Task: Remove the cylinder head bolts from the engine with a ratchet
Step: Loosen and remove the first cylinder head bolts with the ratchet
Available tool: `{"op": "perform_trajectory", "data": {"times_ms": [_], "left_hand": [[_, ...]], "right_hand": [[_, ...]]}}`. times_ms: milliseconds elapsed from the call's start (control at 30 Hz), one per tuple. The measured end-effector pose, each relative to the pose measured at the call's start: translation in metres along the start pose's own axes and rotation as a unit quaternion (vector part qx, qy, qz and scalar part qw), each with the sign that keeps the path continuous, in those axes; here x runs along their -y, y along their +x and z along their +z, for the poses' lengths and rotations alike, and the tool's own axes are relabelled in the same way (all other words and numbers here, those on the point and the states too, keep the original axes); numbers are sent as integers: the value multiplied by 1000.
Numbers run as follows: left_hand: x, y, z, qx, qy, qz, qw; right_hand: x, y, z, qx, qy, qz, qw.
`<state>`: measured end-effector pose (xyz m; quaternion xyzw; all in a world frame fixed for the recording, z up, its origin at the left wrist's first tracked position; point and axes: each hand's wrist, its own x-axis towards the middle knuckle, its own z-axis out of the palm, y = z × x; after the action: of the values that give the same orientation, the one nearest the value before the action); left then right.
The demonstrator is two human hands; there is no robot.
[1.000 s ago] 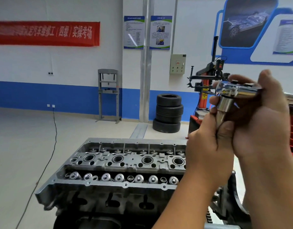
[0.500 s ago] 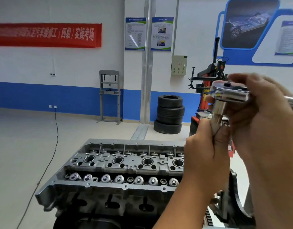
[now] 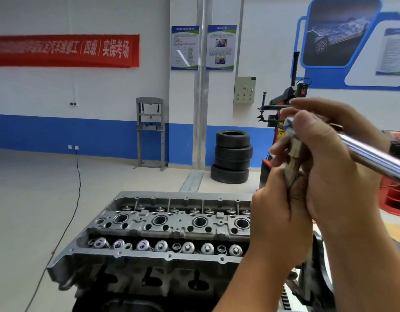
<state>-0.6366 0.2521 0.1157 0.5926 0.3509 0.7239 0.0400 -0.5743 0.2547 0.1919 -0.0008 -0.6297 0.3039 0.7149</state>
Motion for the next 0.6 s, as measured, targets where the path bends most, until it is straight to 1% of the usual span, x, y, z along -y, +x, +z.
{"op": "perform_trajectory", "data": {"times_ms": [33,100,167,200,233,300,367,433,467,533,600], "left_hand": [[1,0,-1,1,-7,2,1000],[3,-1,-2,8,-5,3,1000],[3,-1,-2,16,12,6,1000],[3,-1,-1,20,15,5,1000],[3,-2,0,21,11,3,1000],[4,-2,1,13,-1,1,1000],[6,-3,2,-4,-19,-1,1000],[8,-4,2,-22,-42,-2,999],[8,-5,2,-26,-53,-7,998],[7,-7,1,-22,-71,-15,997],[6,-7,0,-20,-86,-16,996]], "right_hand": [[-1,1,1,9,18,20,1000],[0,4,0,32,110,103,988],[4,9,-6,49,209,192,958],[7,12,-10,51,237,223,944],[9,13,-12,47,250,244,936],[11,13,-10,26,244,268,932],[12,8,1,-16,192,245,950],[10,2,11,-62,91,170,979],[9,0,16,-72,42,128,988],[7,-1,21,-86,-37,81,992],[6,-1,20,-90,-84,87,989]]}}
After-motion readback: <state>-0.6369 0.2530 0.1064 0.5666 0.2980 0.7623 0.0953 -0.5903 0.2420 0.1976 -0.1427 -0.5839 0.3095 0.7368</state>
